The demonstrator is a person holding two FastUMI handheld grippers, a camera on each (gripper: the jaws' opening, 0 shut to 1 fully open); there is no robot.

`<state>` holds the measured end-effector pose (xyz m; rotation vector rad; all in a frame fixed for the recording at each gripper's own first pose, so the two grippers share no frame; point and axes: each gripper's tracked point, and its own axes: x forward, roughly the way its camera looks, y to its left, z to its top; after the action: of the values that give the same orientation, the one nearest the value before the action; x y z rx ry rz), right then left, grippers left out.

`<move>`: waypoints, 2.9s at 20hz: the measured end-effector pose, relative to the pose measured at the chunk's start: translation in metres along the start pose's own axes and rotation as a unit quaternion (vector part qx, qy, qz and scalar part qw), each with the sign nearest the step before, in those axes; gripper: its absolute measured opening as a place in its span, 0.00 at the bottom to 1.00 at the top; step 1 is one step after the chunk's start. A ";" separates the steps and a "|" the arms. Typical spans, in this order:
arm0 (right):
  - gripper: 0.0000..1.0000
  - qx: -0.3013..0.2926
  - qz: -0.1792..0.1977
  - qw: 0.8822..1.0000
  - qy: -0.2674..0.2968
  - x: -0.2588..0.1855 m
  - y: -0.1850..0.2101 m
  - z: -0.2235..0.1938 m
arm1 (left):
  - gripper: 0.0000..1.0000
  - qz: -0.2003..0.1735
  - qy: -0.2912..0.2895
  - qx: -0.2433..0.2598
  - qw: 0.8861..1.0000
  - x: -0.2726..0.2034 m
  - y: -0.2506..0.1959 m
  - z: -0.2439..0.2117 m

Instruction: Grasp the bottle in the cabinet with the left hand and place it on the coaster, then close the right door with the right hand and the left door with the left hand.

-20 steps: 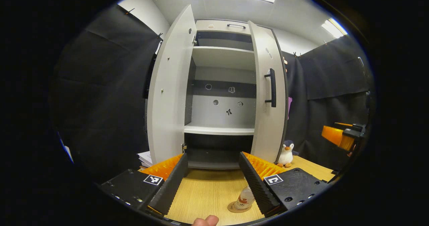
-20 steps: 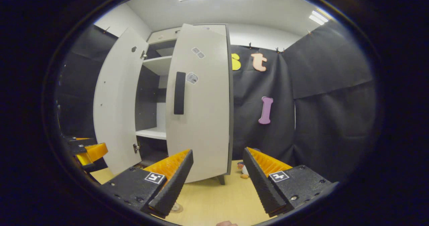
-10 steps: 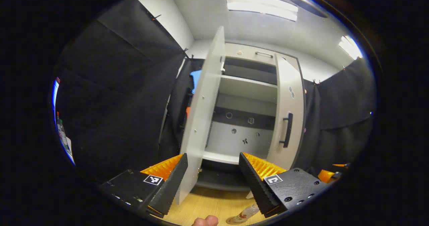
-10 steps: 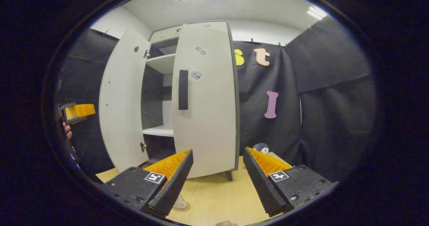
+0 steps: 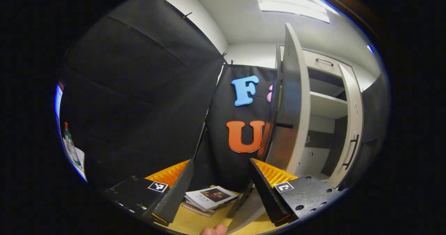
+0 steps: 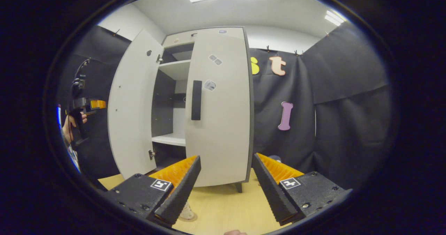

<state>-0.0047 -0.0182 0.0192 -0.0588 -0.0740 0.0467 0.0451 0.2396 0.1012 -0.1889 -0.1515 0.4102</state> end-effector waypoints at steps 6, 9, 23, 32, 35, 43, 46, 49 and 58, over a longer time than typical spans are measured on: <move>0.98 0.003 -0.021 1.000 0.004 0.000 -0.013 -0.002 | 0.94 0.005 -0.011 -0.011 1.000 0.015 0.002 0.003; 0.98 0.008 -0.020 1.000 -0.002 0.002 -0.013 0.002 | 0.94 0.008 -0.018 0.008 1.000 0.013 -0.002 0.006; 0.98 -0.003 -0.034 0.999 0.004 -0.014 -0.027 0.002 | 0.99 -0.104 -0.002 -0.002 0.995 -0.007 -0.102 -0.018; 0.98 0.011 -0.044 0.999 0.010 -0.019 -0.033 0.001 | 0.99 -0.113 -0.016 0.014 0.993 -0.030 -0.113 -0.002; 0.98 0.019 -0.036 0.999 0.015 -0.015 -0.026 -0.004 | 0.99 -0.119 -0.031 0.040 0.992 -0.054 -0.119 0.001; 0.98 0.020 -0.035 0.999 0.014 -0.019 -0.026 0.000 | 0.97 -0.079 -0.045 0.054 0.994 -0.017 -0.112 -0.014; 0.98 0.020 -0.051 0.998 0.010 -0.024 -0.040 0.002 | 0.99 -0.079 -0.020 0.046 0.996 -0.004 -0.119 -0.030; 0.98 0.024 -0.069 0.997 0.012 -0.025 -0.051 -0.001 | 0.99 -0.126 -0.008 0.034 0.991 -0.008 -0.158 -0.040; 0.98 0.027 -0.079 0.997 0.006 -0.026 -0.056 0.000 | 0.99 -0.142 -0.011 0.042 0.989 -0.041 -0.167 -0.040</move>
<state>-0.0280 -0.0754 0.0204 0.0013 -0.0644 -0.1088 0.0784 0.0665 0.0930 -0.0785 -0.1805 0.1335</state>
